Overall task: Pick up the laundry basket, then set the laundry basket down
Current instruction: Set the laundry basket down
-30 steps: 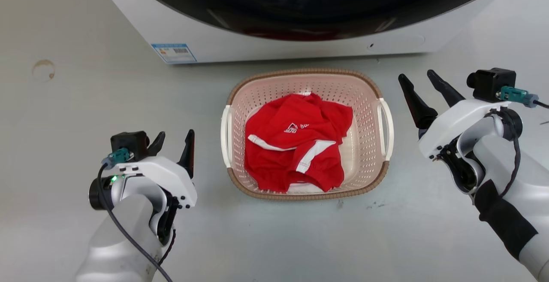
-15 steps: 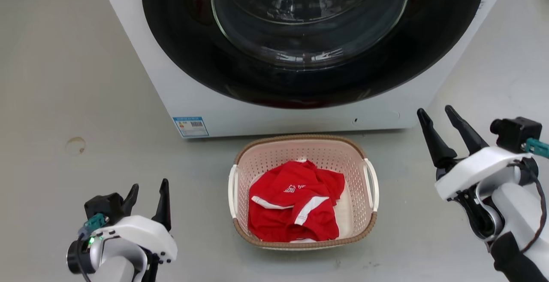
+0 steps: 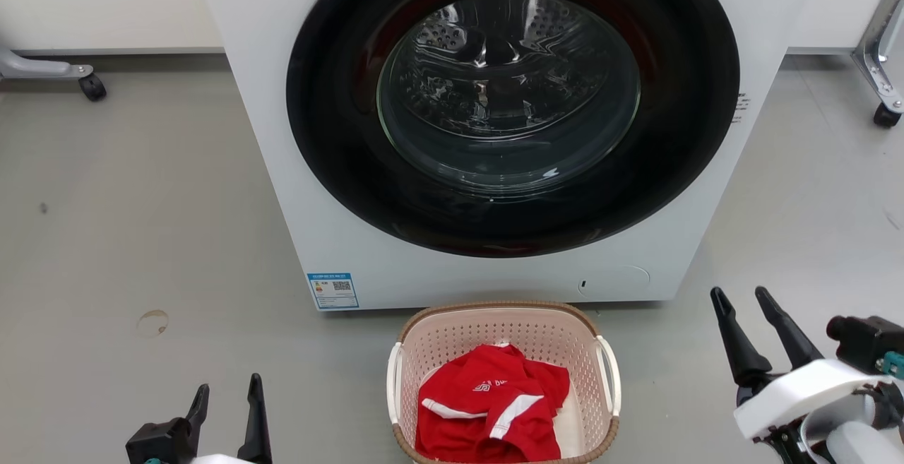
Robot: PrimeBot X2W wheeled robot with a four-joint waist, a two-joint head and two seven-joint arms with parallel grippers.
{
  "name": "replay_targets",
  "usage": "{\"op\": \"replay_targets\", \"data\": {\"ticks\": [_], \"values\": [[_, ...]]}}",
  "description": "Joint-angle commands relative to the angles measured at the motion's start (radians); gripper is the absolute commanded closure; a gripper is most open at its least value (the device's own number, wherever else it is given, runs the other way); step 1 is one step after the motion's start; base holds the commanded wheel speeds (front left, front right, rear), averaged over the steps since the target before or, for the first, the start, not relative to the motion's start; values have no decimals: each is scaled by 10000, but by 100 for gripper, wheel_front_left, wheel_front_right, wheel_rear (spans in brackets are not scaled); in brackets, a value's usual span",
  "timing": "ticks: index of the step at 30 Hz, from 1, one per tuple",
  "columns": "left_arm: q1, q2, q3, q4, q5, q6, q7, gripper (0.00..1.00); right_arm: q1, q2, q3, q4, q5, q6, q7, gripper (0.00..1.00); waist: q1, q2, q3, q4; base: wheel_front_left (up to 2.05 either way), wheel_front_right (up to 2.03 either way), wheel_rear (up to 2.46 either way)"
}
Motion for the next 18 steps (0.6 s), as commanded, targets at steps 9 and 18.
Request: {"op": "replay_targets", "data": {"ticks": [9,18], "values": [[965,570,313,-2412,-36,389,886,0,1004,-351,-334,-561,-414,-29,-136,0,0,-1,-178,126,0,0,0],[1568,862,432,-4092,-301,749,1896,0,1137,-620,-329,-734,-401,-29,-136,0,0,-1,-192,196,0,0,0]]}}
